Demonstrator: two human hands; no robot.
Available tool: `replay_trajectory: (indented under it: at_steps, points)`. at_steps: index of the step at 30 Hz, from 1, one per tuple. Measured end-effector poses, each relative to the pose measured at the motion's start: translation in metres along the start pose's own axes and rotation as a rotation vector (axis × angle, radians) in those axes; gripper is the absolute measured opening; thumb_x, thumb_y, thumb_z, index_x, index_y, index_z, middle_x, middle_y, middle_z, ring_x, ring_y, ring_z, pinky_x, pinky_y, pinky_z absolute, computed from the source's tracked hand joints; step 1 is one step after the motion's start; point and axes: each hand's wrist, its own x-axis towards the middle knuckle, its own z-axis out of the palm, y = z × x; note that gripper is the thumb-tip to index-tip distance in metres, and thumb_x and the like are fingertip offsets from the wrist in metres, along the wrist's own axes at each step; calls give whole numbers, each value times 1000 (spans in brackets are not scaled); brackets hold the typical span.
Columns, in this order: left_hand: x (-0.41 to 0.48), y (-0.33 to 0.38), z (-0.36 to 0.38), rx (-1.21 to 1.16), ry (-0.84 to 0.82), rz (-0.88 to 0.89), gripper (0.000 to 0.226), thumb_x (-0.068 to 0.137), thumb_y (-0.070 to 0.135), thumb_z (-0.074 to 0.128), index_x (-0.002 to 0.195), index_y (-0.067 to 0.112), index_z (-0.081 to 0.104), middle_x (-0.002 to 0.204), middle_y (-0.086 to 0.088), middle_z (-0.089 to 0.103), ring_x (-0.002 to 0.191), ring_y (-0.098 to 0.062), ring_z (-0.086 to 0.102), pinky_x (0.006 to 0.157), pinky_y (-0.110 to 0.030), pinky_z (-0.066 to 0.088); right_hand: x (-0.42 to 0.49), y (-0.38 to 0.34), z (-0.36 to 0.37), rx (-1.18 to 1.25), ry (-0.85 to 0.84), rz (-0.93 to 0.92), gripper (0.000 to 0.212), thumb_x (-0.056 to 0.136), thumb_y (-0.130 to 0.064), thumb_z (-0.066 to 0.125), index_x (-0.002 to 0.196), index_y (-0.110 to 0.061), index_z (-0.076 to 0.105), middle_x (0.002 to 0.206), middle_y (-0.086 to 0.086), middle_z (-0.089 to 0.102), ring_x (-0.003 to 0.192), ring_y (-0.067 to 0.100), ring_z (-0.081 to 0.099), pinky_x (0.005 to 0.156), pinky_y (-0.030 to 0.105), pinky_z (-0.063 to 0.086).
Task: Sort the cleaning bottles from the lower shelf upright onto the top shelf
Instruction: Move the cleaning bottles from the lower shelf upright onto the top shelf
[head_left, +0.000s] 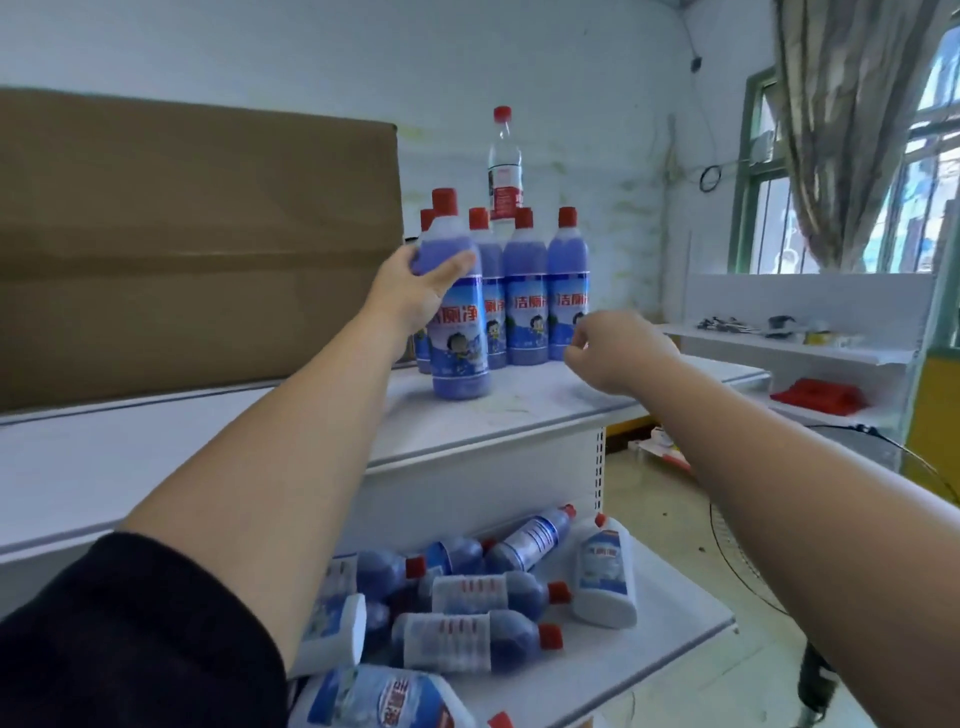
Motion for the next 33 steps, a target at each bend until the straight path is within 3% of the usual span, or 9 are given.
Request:
replay_trajectory:
  at_steps: [3,6,10,14,20,25,30,33]
  points:
    - [5,4,-5,58,-16,6,54,85,38,78,129,21,50,108,7,62,92,-9,65,68,-23,54,18,-7,8,21,-5,-50,20,96,-33,52,97,-16,62,87,3,64,81,22,63,80,40,58]
    - [7,6,-2,98,-15,-1,47,89,34,75,126,23,49,102,11,59,90,-6,63,65,-19,53,30,-14,13,65,-33,-88,18,96,-31,54,97,-16,64,87,3,65,83,22,63,82,39,57]
    - [12,2,6,108,68,20,52,89,31,76,134,16,53,109,4,63,100,-16,64,75,-24,56,40,-16,21,57,-50,-119,21,93,-33,55,99,-16,67,92,3,67,84,24,63,82,43,58]
    - [20,-6,10,156,101,1,57,90,35,73,140,18,50,128,-1,62,108,-18,64,87,-34,58,47,-9,27,42,-85,-139,22,94,-33,54,102,-18,66,93,2,66,83,21,61,74,34,54]
    - [27,-11,14,208,142,0,58,91,38,72,142,21,50,136,-5,56,114,-23,62,94,-41,58,54,-2,31,13,-109,-171,23,96,-34,53,104,-14,62,90,3,62,81,22,58,69,33,48]
    - [31,-16,16,203,162,7,54,93,36,69,142,21,50,137,-4,54,115,-21,61,81,-27,57,54,-2,37,11,-112,-187,22,93,-31,53,99,-14,66,90,5,67,82,25,62,76,36,56]
    - [29,-17,16,198,145,12,55,95,35,67,144,21,48,135,-2,58,112,-18,61,78,-24,56,54,1,40,26,-101,-182,20,91,-31,54,97,-17,66,88,2,66,82,24,62,80,41,58]
    - [23,-15,13,251,124,-23,56,95,39,66,145,23,47,136,-1,58,114,-19,62,84,-30,58,55,3,43,20,-96,-184,19,93,-33,53,100,-19,65,93,2,65,86,24,61,79,38,56]
